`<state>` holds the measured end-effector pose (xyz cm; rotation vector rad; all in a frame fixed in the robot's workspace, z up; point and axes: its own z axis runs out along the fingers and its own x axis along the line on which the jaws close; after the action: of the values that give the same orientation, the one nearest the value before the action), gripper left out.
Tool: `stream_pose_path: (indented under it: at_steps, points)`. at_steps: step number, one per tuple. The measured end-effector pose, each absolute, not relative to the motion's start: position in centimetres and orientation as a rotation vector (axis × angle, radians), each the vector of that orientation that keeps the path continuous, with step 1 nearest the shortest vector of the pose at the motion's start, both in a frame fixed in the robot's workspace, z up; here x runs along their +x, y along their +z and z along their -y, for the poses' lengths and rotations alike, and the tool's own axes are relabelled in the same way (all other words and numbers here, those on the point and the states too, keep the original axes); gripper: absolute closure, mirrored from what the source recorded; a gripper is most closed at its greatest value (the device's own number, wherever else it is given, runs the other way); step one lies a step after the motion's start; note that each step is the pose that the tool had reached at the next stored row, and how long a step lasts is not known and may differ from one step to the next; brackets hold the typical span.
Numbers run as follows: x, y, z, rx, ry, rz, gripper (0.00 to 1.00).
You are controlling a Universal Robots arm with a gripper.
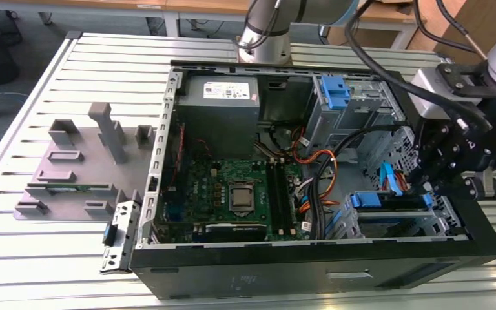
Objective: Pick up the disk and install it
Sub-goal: 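Insert the second disk wire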
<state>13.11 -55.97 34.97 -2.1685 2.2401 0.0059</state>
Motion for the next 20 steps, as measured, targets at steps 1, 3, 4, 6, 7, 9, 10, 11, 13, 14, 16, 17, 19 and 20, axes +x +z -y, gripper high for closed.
stream_pose_path:
  at_steps: [1,3,4,6,7,9,10,11,13,14,16,17,19,20]
  points:
    - [13.11,35.35,55.97,-2.168,0.006,-2.24,0.76]
    - [13.11,35.93,55.96,-2.169,0.006,-2.24,0.76]
    - [13.11,36.05,55.97,-2.169,0.006,-2.24,0.76]
    - [13.11,36.04,55.96,-2.168,0.006,-2.24,0.76]
    - [13.11,36.04,55.96,-2.168,0.006,-2.24,0.76]
    - [13.11,36.05,55.97,-2.168,0.006,-2.24,0.76]
    - [13.11,36.05,55.97,-2.168,0.006,-2.24,0.76]
    - [13.1,36.05,55.96,-2.169,0.006,-2.24,0.76]
    - [12.88,36.03,55.95,-2.169,0.005,-2.24,0.76]
    - [12.74,36.01,55.96,-2.169,0.006,-2.24,0.76]
    - [12.62,35.97,55.97,-2.169,0.006,-2.24,0.76]
    - [12.58,35.94,55.96,-2.168,0.006,-2.24,0.76]
    - [12.57,35.88,55.95,-2.169,0.006,-2.24,0.76]
    - [12.57,35.88,55.96,-2.169,0.005,-2.24,0.76]
